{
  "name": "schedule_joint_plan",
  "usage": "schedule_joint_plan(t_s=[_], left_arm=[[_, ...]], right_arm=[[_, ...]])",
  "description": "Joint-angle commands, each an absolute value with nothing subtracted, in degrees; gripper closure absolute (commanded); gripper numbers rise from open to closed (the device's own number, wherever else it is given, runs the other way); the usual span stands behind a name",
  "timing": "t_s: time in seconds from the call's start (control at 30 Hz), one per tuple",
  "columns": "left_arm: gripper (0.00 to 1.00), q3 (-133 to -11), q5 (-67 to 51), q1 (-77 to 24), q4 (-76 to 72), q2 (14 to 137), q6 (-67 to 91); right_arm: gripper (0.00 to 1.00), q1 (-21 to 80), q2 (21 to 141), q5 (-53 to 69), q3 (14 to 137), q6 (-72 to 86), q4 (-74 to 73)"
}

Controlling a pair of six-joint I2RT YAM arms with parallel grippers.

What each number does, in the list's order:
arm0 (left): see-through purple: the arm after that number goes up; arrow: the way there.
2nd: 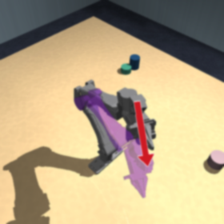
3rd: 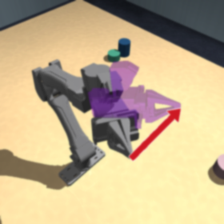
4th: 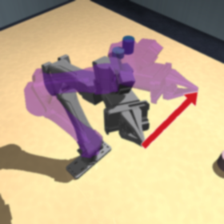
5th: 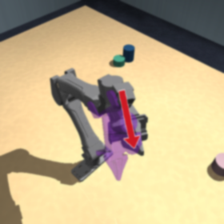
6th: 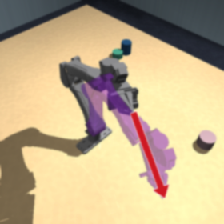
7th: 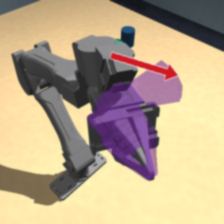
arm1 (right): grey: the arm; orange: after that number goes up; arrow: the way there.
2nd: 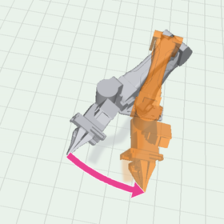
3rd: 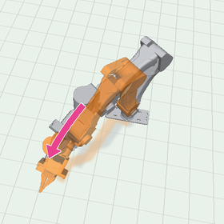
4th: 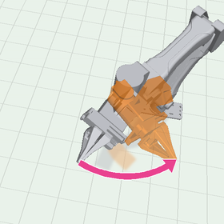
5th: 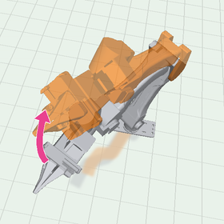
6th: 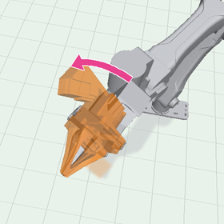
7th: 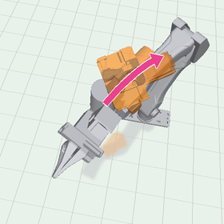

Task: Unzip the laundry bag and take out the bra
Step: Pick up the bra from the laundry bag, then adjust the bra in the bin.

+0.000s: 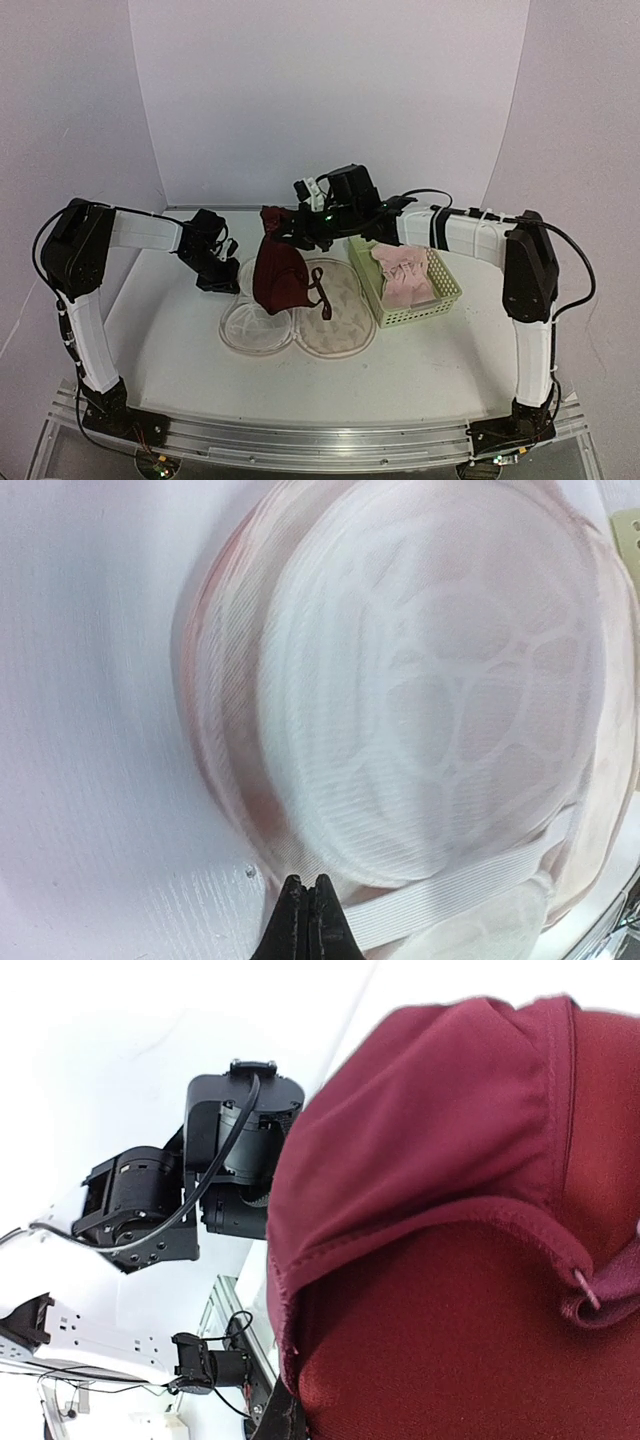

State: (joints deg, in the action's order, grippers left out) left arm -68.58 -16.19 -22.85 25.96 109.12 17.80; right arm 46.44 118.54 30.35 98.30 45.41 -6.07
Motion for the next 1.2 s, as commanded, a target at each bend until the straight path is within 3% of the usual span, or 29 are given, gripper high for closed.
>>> schedule_joint_plan(t_s=[0.0, 0.63, 1.17], left_arm=[[1.00, -73.62, -14.80, -22.59, 27.63, 106.02, 17.16], [1.00, -79.25, -12.26, -22.49, 32.90, 99.97, 17.31], [1.00, -69.03, -13.17, -22.50, 33.05, 89.36, 19.22]], right_arm=[[1.00, 44.13, 111.03, 30.29, 96.64, 40.21, -8.07], [1.00, 27.67, 97.47, 39.39, 92.17, 19.14, -30.31], [1.00, 19.93, 103.79, 43.34, 94.31, 6.44, -42.25]])
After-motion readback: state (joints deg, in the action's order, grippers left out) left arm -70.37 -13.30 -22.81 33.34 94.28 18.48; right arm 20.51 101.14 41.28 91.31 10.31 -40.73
